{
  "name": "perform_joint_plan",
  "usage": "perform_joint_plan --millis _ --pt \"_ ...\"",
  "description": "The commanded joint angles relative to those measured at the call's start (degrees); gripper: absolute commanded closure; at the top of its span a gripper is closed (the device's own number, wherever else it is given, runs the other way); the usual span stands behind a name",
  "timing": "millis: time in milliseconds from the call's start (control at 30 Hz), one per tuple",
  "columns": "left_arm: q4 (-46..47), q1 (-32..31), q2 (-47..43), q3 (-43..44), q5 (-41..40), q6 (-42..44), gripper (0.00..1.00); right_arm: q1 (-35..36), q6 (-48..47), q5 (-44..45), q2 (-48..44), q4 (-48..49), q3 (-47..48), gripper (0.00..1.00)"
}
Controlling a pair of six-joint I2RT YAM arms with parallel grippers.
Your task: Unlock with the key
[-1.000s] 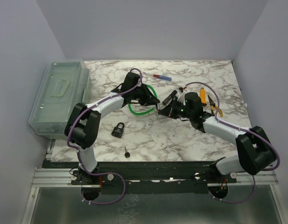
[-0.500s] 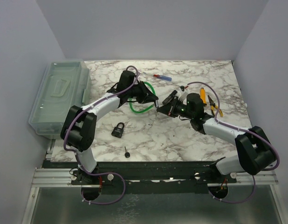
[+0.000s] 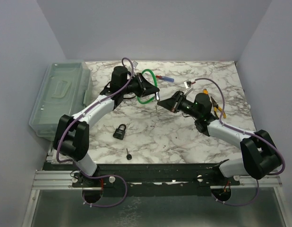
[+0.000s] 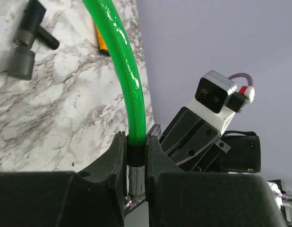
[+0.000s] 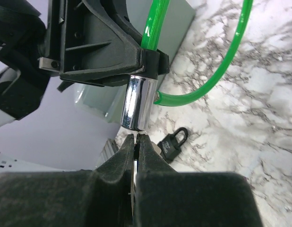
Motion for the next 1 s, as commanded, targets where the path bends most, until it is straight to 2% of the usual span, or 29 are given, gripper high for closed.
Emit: perform_joint_plan --millis 0,333,633,900,967 --pt "9.71 -0.52 -3.43 -1.14 7.72 -4.09 1.00 -0.12 1.56 -4.28 -0.39 9.33 0.15 1.00" --pt "19.45 -0.38 -5.56 -3.16 11.70 -7.79 1.00 -1.97 9.81 -9.83 3.06 26.55 -0.88 1.00" --pt "30.48 -0.38 -7.50 -4.80 15.72 -12.68 1.00 -2.85 16.28 -13.73 5.42 38.16 0.60 1.00" --pt "47.10 -0.36 -7.13 -7.54 18.58 -21.06 1.00 -3.45 26.20 -17.19 11.11 54.26 2.77 1.00" --pt "48.73 -0.29 -6.84 -7.69 18.72 -22.11 1.00 -3.62 27.02 -17.63 11.93 55.30 3.55 1.00"
